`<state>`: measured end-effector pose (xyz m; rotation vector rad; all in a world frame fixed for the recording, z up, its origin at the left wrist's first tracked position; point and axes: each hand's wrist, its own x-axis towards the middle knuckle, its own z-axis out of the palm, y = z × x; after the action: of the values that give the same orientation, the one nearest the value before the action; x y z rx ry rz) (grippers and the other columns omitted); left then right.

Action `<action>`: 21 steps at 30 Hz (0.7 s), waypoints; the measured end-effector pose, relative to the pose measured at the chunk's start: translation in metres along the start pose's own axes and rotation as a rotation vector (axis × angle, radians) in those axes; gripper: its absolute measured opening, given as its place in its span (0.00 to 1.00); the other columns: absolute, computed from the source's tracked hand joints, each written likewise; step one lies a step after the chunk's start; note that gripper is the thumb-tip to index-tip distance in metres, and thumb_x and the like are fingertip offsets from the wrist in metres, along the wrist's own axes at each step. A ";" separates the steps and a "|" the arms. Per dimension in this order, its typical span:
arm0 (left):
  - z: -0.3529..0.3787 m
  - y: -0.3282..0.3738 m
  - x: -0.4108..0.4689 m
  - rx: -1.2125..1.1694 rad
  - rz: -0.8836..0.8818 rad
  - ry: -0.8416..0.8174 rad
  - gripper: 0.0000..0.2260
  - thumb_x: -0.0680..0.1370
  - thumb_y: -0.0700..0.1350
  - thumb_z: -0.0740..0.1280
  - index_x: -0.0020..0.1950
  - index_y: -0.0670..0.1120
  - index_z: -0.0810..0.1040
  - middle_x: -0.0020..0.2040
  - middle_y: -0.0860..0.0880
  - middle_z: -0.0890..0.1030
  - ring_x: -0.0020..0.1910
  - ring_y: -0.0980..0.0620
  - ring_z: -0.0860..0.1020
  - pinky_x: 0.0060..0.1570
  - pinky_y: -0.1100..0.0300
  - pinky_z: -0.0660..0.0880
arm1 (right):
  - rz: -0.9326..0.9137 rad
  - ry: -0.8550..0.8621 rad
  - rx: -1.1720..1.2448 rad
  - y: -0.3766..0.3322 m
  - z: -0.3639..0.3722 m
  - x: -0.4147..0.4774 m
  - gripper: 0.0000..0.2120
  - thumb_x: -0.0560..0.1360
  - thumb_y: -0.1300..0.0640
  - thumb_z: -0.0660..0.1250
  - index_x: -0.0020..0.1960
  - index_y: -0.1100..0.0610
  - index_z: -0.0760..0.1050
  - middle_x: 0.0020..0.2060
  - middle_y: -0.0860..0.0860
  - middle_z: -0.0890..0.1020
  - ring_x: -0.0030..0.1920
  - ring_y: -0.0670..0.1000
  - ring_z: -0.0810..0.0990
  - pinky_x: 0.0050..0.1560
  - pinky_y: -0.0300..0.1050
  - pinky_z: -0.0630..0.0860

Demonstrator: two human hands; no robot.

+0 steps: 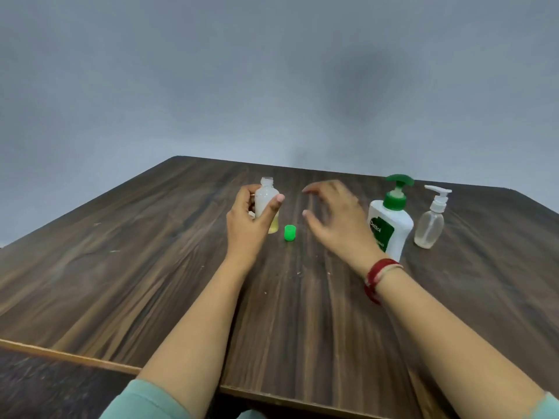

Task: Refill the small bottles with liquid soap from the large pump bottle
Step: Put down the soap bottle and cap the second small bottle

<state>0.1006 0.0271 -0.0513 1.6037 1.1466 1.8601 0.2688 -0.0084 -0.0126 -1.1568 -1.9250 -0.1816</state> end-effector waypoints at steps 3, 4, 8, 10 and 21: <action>-0.002 0.002 0.000 -0.008 -0.004 0.007 0.18 0.68 0.63 0.71 0.49 0.54 0.74 0.44 0.57 0.80 0.42 0.59 0.77 0.39 0.69 0.72 | 0.230 -0.398 -0.076 0.013 0.039 0.012 0.14 0.74 0.57 0.68 0.59 0.53 0.76 0.56 0.52 0.78 0.55 0.53 0.77 0.58 0.49 0.73; -0.003 0.002 0.000 -0.012 -0.013 0.007 0.17 0.68 0.62 0.71 0.49 0.55 0.74 0.44 0.57 0.80 0.42 0.60 0.77 0.39 0.68 0.72 | 0.280 -0.459 -0.093 0.016 0.049 0.016 0.14 0.75 0.57 0.67 0.60 0.54 0.76 0.57 0.53 0.79 0.56 0.54 0.77 0.59 0.49 0.73; -0.003 -0.001 0.000 0.012 -0.031 0.001 0.19 0.67 0.64 0.71 0.51 0.55 0.74 0.45 0.59 0.80 0.44 0.62 0.78 0.41 0.66 0.74 | 0.358 -0.562 -0.179 0.023 0.072 0.028 0.13 0.75 0.57 0.66 0.59 0.57 0.75 0.57 0.56 0.81 0.57 0.57 0.78 0.55 0.46 0.73; -0.004 -0.001 0.000 0.021 -0.022 0.002 0.15 0.69 0.60 0.73 0.50 0.55 0.74 0.44 0.60 0.79 0.43 0.64 0.77 0.40 0.68 0.73 | 0.367 -0.570 -0.175 0.023 0.077 0.035 0.14 0.74 0.57 0.67 0.60 0.56 0.75 0.57 0.56 0.80 0.57 0.57 0.78 0.54 0.45 0.72; -0.002 0.002 -0.001 0.052 0.016 -0.005 0.15 0.71 0.54 0.74 0.52 0.50 0.75 0.44 0.61 0.79 0.43 0.67 0.76 0.39 0.74 0.69 | 0.301 -0.550 -0.200 0.024 0.084 0.032 0.17 0.76 0.53 0.67 0.64 0.54 0.73 0.57 0.55 0.81 0.55 0.56 0.80 0.56 0.49 0.76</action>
<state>0.0996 0.0247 -0.0505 1.6489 1.1929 1.8497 0.2313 0.0689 -0.0481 -1.7527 -2.1967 0.1256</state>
